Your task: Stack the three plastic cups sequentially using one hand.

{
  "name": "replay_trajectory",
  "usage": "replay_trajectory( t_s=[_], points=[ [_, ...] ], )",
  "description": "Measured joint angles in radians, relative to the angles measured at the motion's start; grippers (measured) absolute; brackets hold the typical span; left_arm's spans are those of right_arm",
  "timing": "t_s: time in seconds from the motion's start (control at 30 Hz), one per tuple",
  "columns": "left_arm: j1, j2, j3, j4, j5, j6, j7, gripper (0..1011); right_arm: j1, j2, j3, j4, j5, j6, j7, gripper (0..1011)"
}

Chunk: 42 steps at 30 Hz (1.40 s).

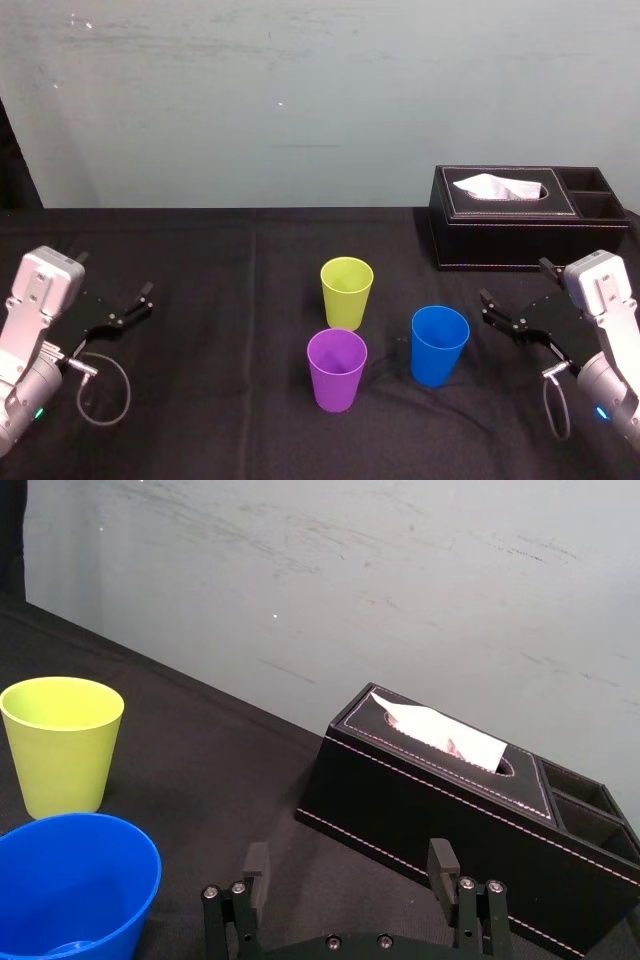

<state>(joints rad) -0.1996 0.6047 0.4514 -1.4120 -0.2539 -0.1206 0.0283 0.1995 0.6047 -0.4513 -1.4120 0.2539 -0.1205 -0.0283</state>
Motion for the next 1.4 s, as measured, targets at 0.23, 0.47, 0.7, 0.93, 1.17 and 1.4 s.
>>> replay_trajectory(
  t_s=[0.23, 0.47, 0.7, 0.93, 1.17, 1.4],
  points=[
    [0.000, 0.000, 0.000, 0.000, 0.000, 0.000, 0.000, 1000, 0.000, 0.000, 0.000, 0.000, 0.000, 0.000, 0.000, 1002],
    [0.000, 0.000, 0.000, 0.000, 0.000, 0.000, 0.000, 1000, 0.000, 0.000, 0.000, 0.000, 0.000, 0.000, 0.000, 1003],
    [0.000, 0.000, 0.000, 0.000, 0.000, 0.000, 0.000, 1000, 0.000, 0.000, 0.000, 0.000, 0.000, 0.000, 0.000, 1003],
    [0.000, 0.000, 0.000, 0.000, 0.000, 0.000, 0.000, 1000, 0.000, 0.000, 0.000, 0.000, 0.000, 0.000, 0.000, 1003],
    [0.000, 0.000, 0.000, 0.000, 0.000, 0.000, 0.000, 1000, 0.000, 0.000, 0.000, 0.000, 0.000, 0.000, 0.000, 1003],
    [0.000, 0.000, 0.000, 0.000, 0.000, 0.000, 0.000, 1000, -0.001, -0.008, 0.015, -0.002, 0.005, -0.004, 0.010, 1003]
  ],
)
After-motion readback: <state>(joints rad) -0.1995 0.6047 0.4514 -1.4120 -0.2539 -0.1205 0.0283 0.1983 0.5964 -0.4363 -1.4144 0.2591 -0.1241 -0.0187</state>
